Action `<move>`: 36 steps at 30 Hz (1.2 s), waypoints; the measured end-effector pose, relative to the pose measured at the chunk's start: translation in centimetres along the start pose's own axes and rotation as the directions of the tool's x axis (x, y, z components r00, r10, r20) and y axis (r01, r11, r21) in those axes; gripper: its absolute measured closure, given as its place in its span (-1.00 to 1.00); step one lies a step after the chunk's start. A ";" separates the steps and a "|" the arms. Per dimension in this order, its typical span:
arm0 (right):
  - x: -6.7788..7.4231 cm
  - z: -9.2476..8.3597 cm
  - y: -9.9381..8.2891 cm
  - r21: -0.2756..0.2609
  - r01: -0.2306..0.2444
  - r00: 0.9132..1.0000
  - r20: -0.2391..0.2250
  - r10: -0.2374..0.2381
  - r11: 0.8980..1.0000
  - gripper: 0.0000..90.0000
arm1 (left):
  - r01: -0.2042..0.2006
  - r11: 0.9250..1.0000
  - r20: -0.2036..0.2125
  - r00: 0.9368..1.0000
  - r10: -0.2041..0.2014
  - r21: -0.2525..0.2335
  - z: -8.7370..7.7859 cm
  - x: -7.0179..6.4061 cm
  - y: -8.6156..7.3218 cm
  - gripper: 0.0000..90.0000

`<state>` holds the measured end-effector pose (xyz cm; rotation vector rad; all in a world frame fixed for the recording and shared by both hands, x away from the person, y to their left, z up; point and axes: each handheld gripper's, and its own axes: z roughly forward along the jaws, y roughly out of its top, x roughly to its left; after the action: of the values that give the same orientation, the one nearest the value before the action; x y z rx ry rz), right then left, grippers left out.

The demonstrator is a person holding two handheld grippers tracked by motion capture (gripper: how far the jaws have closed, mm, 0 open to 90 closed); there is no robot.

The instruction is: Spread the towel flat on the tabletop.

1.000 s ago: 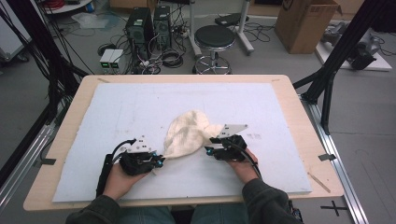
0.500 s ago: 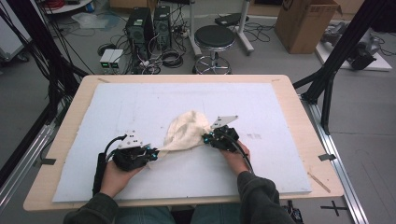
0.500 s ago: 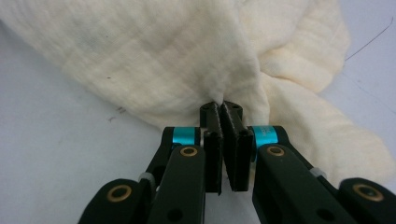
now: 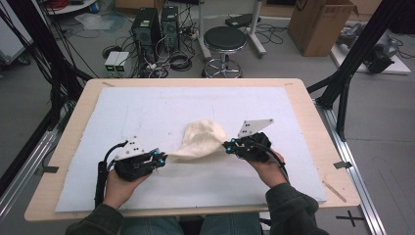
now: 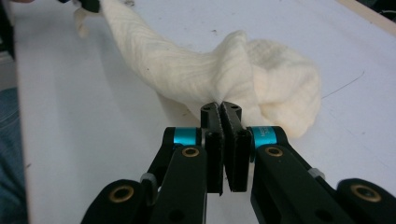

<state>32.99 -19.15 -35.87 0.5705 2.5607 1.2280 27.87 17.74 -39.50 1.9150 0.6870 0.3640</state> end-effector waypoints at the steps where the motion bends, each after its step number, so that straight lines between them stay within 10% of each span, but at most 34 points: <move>1: 0.2 -0.6 0.1 -0.001 0.006 1.000 -0.004 -0.006 1.000 0.96 | -0.004 1.000 0.006 1.000 0.004 -0.002 -0.1 -0.1 0.1 0.86; 8: -0.5 -1.3 1.1 0.029 0.005 1.000 0.015 -0.005 1.000 0.95 | -0.037 0.999 0.005 0.999 0.037 0.025 0.6 -0.7 0.2 0.86; 15: -5.0 6.8 1.6 0.110 -0.104 0.995 0.017 0.103 0.988 0.94 | -0.041 0.993 -0.046 0.998 0.046 0.109 1.9 0.2 -0.5 0.86; 20: -5.6 9.0 0.9 0.165 -0.132 0.991 -0.005 0.135 0.977 0.76 | -0.040 0.988 -0.040 0.998 0.046 0.151 2.6 0.5 -1.0 0.86; 31: -2.6 2.0 1.2 -0.032 -0.048 0.998 -0.038 0.047 0.998 0.50 | -0.028 0.988 -0.025 0.999 0.032 0.153 2.6 0.3 -1.0 0.86; 36: -1.5 1.4 -1.4 -0.021 -0.050 0.997 -0.063 0.049 0.999 0.51 | -0.025 0.989 -0.024 0.999 0.029 0.148 2.6 0.2 -1.1 0.86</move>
<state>34.51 -19.65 -37.81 0.6038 2.5952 1.3093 29.12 16.33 -41.61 2.0651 0.7231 0.3646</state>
